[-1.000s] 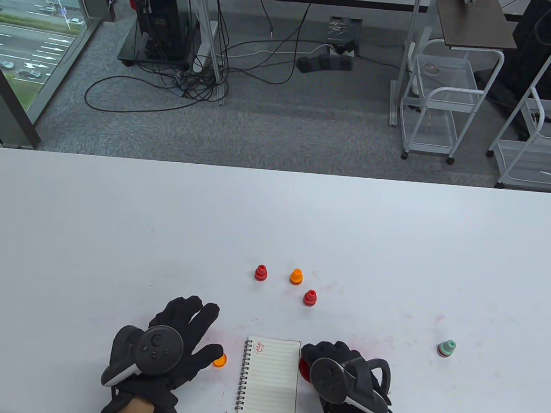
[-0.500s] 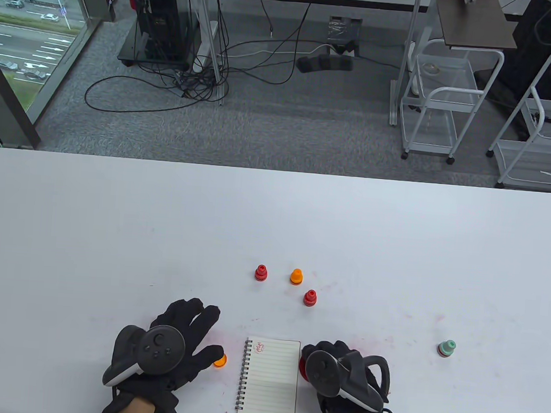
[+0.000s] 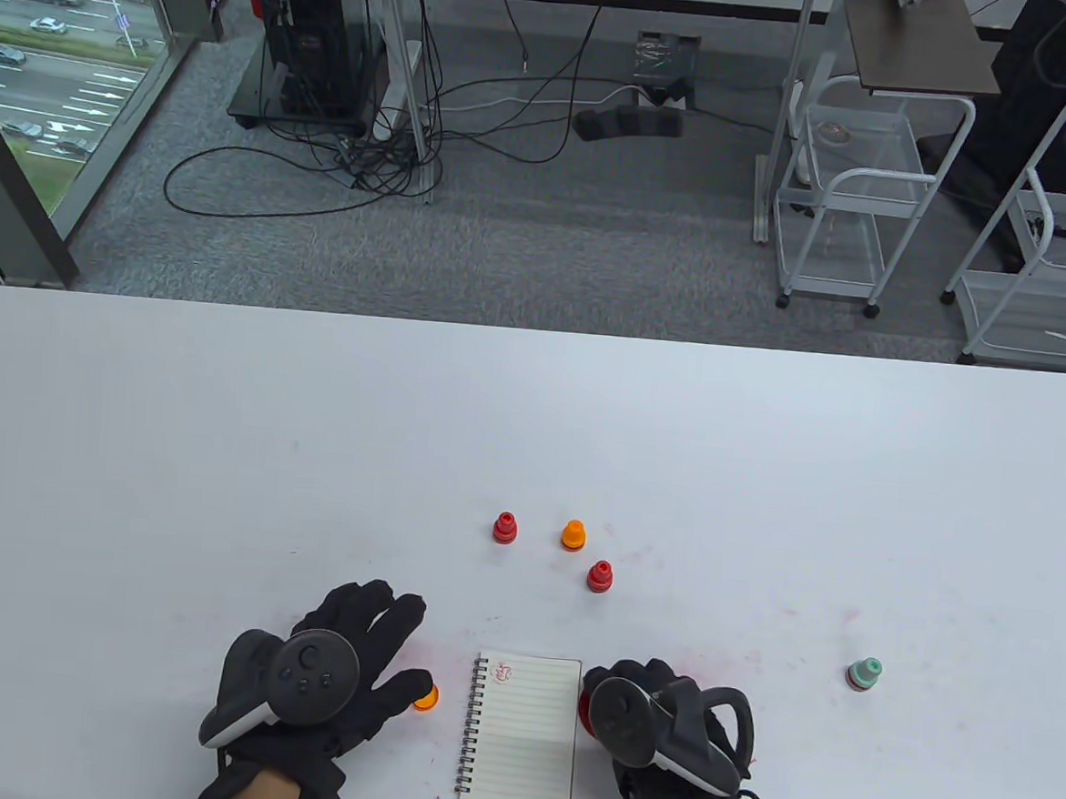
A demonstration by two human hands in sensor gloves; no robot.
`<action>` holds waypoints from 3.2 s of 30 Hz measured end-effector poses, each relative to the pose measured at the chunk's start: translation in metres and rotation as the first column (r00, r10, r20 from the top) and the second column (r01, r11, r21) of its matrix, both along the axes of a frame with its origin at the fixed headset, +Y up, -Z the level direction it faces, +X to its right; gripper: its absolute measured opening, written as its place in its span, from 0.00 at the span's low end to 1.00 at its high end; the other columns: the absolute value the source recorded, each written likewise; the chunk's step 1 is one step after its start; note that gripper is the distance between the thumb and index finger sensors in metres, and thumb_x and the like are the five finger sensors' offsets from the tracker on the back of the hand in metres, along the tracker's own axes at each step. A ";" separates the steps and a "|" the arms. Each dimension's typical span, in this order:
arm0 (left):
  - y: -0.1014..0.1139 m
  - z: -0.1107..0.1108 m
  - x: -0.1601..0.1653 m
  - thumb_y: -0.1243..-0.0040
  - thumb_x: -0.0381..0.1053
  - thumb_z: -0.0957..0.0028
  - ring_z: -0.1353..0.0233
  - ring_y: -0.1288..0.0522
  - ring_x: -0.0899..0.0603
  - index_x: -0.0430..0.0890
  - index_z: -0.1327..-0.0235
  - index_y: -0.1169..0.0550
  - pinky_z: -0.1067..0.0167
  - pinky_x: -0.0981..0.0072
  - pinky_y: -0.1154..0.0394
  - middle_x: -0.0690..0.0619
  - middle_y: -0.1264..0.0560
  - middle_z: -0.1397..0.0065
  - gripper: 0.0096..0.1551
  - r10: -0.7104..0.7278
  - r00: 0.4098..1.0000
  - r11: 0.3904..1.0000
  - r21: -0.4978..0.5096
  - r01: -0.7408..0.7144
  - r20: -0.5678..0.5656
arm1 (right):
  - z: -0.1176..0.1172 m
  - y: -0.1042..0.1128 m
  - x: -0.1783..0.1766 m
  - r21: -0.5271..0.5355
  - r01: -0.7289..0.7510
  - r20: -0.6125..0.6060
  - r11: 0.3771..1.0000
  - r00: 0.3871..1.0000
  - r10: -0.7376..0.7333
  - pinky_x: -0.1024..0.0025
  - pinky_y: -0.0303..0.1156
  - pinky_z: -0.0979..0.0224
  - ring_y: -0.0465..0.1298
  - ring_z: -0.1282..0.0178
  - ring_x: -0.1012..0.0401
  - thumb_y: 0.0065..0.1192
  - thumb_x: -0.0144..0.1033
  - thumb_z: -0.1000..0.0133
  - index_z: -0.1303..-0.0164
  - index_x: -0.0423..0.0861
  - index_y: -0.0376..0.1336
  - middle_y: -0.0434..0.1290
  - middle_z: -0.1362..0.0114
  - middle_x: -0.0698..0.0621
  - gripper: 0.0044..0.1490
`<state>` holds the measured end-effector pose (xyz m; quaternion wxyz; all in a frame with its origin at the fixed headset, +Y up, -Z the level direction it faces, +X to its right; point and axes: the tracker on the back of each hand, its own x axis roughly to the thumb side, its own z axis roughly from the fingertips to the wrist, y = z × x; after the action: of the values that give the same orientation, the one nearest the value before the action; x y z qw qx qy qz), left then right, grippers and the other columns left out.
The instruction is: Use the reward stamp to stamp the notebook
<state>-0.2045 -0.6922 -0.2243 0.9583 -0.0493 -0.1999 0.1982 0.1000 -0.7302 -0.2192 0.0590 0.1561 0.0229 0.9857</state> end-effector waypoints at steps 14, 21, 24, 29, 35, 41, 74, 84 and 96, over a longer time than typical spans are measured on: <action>0.001 0.001 -0.001 0.52 0.72 0.48 0.17 0.44 0.24 0.49 0.14 0.37 0.27 0.26 0.41 0.36 0.44 0.12 0.50 0.007 1.000 1.000 0.006 -0.007 0.002 | 0.001 0.001 -0.003 0.020 -0.031 -0.002 0.999 1.000 0.031 0.58 0.80 0.42 0.80 0.46 0.53 0.71 0.34 0.57 0.48 0.51 0.74 0.83 0.44 0.52 0.25; 0.002 0.001 -0.004 0.52 0.72 0.48 0.17 0.44 0.24 0.49 0.14 0.36 0.27 0.26 0.41 0.36 0.44 0.12 0.50 0.022 1.000 1.000 0.010 -0.022 -0.003 | -0.001 0.002 -0.004 0.010 -0.043 -0.006 0.999 0.999 0.043 0.59 0.81 0.43 0.81 0.47 0.54 0.71 0.33 0.57 0.49 0.51 0.75 0.84 0.45 0.52 0.25; 0.003 0.002 -0.005 0.52 0.72 0.48 0.17 0.44 0.24 0.49 0.14 0.36 0.27 0.27 0.41 0.36 0.44 0.12 0.49 0.031 1.000 0.999 0.012 -0.031 -0.005 | -0.002 0.003 -0.005 0.005 -0.052 -0.006 0.999 0.999 0.052 0.59 0.81 0.43 0.81 0.47 0.54 0.70 0.34 0.57 0.49 0.51 0.75 0.84 0.45 0.53 0.25; 0.006 0.003 -0.006 0.51 0.71 0.47 0.18 0.43 0.25 0.49 0.15 0.35 0.27 0.27 0.41 0.36 0.43 0.13 0.48 0.043 0.999 0.998 0.039 -0.043 -0.003 | -0.003 0.005 -0.002 0.007 -0.056 -0.026 0.998 0.998 0.056 0.57 0.80 0.42 0.81 0.46 0.52 0.69 0.35 0.56 0.46 0.52 0.74 0.85 0.44 0.54 0.25; 0.007 0.003 -0.006 0.50 0.70 0.47 0.18 0.43 0.25 0.49 0.15 0.35 0.27 0.27 0.40 0.36 0.43 0.13 0.48 0.044 0.999 0.998 0.037 -0.044 -0.004 | 0.007 0.018 0.000 0.087 0.023 -0.044 0.996 0.999 -0.019 0.55 0.79 0.42 0.81 0.46 0.51 0.69 0.36 0.53 0.40 0.52 0.71 0.82 0.38 0.48 0.28; 0.008 0.003 -0.007 0.50 0.70 0.47 0.18 0.43 0.25 0.48 0.15 0.34 0.27 0.27 0.40 0.36 0.43 0.13 0.48 0.045 0.999 0.998 0.040 -0.045 -0.005 | 0.001 0.031 -0.012 0.101 0.076 -0.079 0.992 0.995 -0.068 0.55 0.78 0.41 0.80 0.46 0.51 0.69 0.37 0.53 0.40 0.52 0.70 0.80 0.38 0.47 0.28; 0.011 0.001 -0.006 0.50 0.70 0.47 0.18 0.43 0.25 0.48 0.15 0.34 0.27 0.27 0.40 0.36 0.43 0.13 0.48 0.040 0.999 0.998 0.041 -0.040 0.005 | -0.030 0.005 -0.074 0.063 -0.052 -0.179 0.997 0.982 0.062 0.60 0.80 0.45 0.81 0.49 0.53 0.71 0.31 0.58 0.46 0.53 0.72 0.80 0.38 0.49 0.27; 0.009 0.000 -0.003 0.50 0.70 0.47 0.18 0.42 0.25 0.48 0.15 0.34 0.27 0.27 0.40 0.36 0.42 0.13 0.47 0.022 1.000 0.999 0.025 -0.022 0.015 | -0.034 0.009 -0.083 0.057 -0.109 -0.135 0.992 0.984 0.116 0.64 0.82 0.48 0.83 0.53 0.56 0.72 0.31 0.62 0.51 0.54 0.75 0.83 0.42 0.50 0.27; 0.009 0.001 -0.004 0.50 0.70 0.47 0.18 0.42 0.25 0.48 0.15 0.33 0.27 0.27 0.40 0.36 0.42 0.13 0.47 0.024 1.000 1.000 0.014 -0.024 0.008 | -0.039 0.011 -0.091 0.004 -0.175 -0.136 0.985 0.975 0.174 0.66 0.83 0.49 0.83 0.53 0.56 0.71 0.30 0.62 0.50 0.53 0.75 0.83 0.42 0.49 0.27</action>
<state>-0.2085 -0.6829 -0.2229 0.9554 -0.0410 -0.2054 0.2080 0.0090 -0.7189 -0.2586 -0.0289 0.2201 0.0443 0.9740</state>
